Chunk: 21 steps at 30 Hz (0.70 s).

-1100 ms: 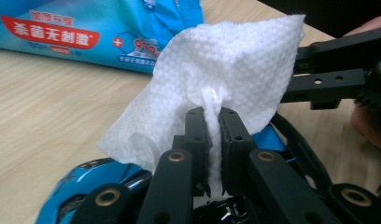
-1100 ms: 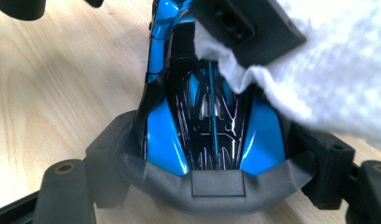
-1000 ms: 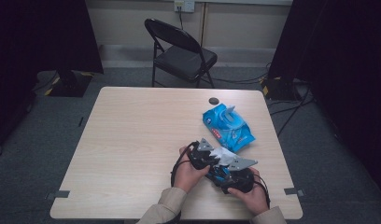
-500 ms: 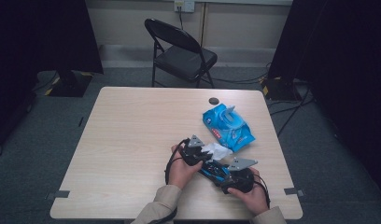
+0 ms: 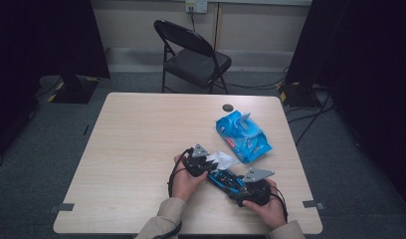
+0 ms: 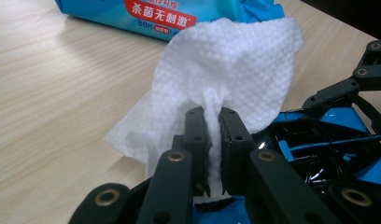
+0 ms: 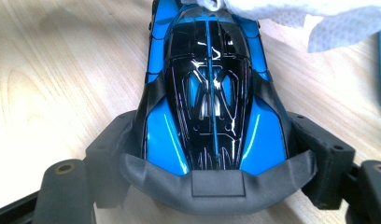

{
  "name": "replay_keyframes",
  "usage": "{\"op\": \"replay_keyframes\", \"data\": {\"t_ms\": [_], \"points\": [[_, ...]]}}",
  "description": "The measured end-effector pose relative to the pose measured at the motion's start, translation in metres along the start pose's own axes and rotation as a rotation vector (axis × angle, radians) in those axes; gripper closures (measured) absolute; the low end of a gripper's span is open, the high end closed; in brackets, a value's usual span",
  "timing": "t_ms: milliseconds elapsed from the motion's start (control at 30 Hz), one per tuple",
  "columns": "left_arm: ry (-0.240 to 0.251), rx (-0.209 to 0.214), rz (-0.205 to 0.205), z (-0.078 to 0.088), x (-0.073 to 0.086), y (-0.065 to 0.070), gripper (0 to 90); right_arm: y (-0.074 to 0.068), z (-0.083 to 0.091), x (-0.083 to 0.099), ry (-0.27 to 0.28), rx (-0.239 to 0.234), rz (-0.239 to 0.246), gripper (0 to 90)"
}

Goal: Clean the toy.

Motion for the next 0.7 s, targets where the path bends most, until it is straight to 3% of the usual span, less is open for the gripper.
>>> {"op": "replay_keyframes", "data": {"t_ms": [400,533,700], "points": [[0.007,-0.051,0.005,0.007,0.003,-0.011,83.4,0.0,0.0,0.0,0.0,0.0,0.0,24.6],[0.014,-0.061,0.035,0.01,0.005,-0.016,83.4,0.0,0.0,0.0,0.0,0.0,0.0,24.6],[-0.011,-0.078,0.038,0.015,0.006,-0.021,83.3,0.0,0.0,0.0,0.0,0.0,0.0,24.6]]}}
Point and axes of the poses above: each handheld gripper's, and its own axes: z roughly backward along the jaws, x roughly out of its underside, y roughly to its right, the point moved 5 cm from there along -z, roughly forward along the jaws, and after that the axes turned 13 degrees about y, right-handed, at the moved point
